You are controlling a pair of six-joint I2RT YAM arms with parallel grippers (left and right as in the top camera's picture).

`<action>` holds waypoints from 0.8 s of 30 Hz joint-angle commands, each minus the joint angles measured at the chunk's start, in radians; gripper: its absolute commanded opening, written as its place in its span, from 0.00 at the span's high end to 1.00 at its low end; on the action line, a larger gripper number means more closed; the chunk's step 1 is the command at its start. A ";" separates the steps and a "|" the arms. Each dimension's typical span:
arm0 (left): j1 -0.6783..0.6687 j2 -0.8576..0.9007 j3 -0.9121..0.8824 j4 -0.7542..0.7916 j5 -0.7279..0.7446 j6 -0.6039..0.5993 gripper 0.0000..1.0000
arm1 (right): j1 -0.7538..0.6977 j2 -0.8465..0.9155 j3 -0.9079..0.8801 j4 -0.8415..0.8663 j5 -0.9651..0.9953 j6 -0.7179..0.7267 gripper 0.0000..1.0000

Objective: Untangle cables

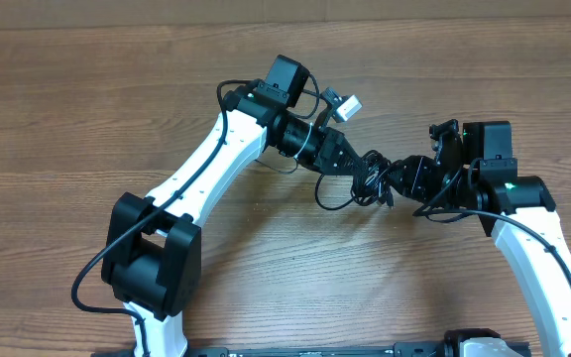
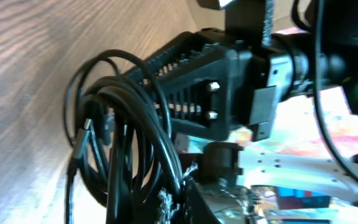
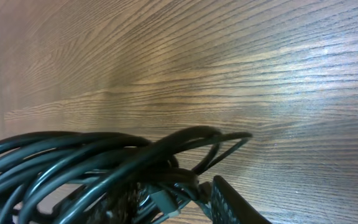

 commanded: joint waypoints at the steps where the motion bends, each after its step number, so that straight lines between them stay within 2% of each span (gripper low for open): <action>1: -0.004 -0.032 0.025 0.001 0.099 -0.051 0.96 | 0.000 -0.001 0.021 0.013 -0.023 -0.004 0.64; 8: -0.004 -0.032 0.025 0.002 0.141 -0.092 0.96 | 0.000 -0.001 0.021 0.073 -0.080 -0.004 0.64; 9: -0.004 -0.032 0.025 0.006 0.148 -0.092 0.96 | 0.000 -0.001 0.021 0.080 -0.080 -0.004 0.70; 11: -0.004 -0.032 0.025 0.009 0.147 -0.091 0.96 | 0.000 -0.001 0.021 0.086 -0.078 -0.004 0.95; 15: 0.007 -0.032 0.025 0.003 0.064 -0.076 0.96 | 0.000 0.000 0.021 0.058 0.005 0.006 0.96; 18: 0.019 -0.032 0.024 -0.021 -0.051 -0.050 0.96 | 0.000 0.000 0.021 -0.020 0.199 0.100 0.96; 20: 0.022 -0.032 0.024 -0.057 -0.189 -0.018 0.96 | 0.000 0.000 0.021 -0.076 0.314 0.153 0.96; 24: 0.018 -0.031 0.021 -0.139 -0.618 -0.013 0.96 | 0.000 0.000 0.021 -0.154 0.414 0.184 0.96</action>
